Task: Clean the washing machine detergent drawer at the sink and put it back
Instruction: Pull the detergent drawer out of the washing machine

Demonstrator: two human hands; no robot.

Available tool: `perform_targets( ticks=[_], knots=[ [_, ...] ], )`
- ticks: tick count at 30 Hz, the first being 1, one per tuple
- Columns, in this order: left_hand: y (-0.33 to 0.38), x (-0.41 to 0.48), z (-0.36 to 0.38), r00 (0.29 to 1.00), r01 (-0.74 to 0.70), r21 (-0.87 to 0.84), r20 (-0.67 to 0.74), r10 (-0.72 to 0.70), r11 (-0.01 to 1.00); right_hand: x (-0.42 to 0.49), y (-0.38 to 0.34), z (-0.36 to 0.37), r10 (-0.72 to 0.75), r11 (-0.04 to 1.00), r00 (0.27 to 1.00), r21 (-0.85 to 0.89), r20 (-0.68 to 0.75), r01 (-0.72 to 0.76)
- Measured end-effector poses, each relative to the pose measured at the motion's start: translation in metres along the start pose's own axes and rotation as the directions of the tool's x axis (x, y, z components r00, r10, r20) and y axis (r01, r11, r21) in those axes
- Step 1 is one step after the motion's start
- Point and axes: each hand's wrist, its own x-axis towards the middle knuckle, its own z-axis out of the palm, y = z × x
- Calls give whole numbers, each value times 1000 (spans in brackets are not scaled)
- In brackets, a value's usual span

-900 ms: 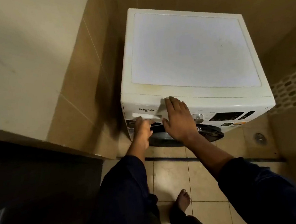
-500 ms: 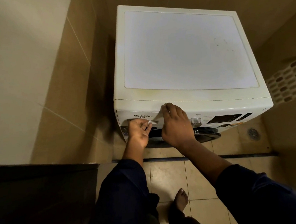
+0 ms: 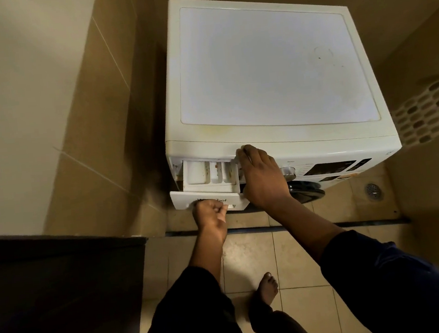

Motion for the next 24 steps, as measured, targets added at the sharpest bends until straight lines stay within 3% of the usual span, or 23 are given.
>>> perform_targets(
  ticks=[9,17,21,24],
  knots=[
    [-22,-23,-44,1000,8,-121,13,-6,993,-3,1,3,-28,1000,998,9,-50,28],
    [-24,-35,-56,993,21,-183,116,1,983,-4,0,3,-25,999,999,22,-48,26],
    [-23,-35,-60,985,42,-182,170,-10,982,-19,-8,14,0,1000,984,-15,-178,-3],
    [-21,-35,-63,975,56,-155,221,-21,986,-26,-19,24,53,997,995,-50,-83,-57]
  ],
)
